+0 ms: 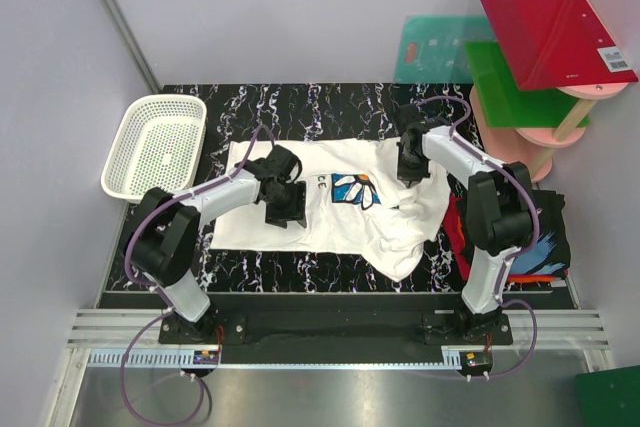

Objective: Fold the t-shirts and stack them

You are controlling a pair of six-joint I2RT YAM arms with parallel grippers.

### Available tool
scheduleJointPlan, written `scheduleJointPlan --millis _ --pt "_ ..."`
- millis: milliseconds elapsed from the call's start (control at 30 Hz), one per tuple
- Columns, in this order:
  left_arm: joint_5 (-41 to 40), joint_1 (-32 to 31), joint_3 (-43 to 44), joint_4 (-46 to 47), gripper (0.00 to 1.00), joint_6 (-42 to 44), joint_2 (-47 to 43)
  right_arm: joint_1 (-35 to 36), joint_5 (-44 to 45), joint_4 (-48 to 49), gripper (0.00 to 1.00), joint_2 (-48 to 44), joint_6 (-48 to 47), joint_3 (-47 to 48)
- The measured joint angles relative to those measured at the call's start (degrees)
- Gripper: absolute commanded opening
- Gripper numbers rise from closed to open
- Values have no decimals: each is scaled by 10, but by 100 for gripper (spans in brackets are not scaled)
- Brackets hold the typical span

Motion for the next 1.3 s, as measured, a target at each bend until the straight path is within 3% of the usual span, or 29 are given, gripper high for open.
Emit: scheduleJointPlan --millis 233,433,800,867,967,1000,1033,1300 --pt "0 0 -1 0 57 0 0 -7 18 2 0 -6 1 -3" --pt "0 0 -9 0 57 0 0 -25 18 2 0 69 5 -6" --pt "-9 0 -9 -1 57 7 -15 -25 16 -3 0 59 -2 -1" --pt "-15 0 -2 -4 54 10 -21 -25 16 -3 0 40 -6 -3" --pt "-24 5 26 -9 31 19 -30 -25 16 8 0 -12 -16 -3" --pt "-27 8 36 -8 21 23 -32 -25 16 12 0 -32 -18 -2" --pt "-30 12 46 -9 0 26 -33 -25 14 15 0 -50 -20 0" --pt "-85 45 83 -32 0 43 -22 -25 -16 54 0 -86 -22 -6"
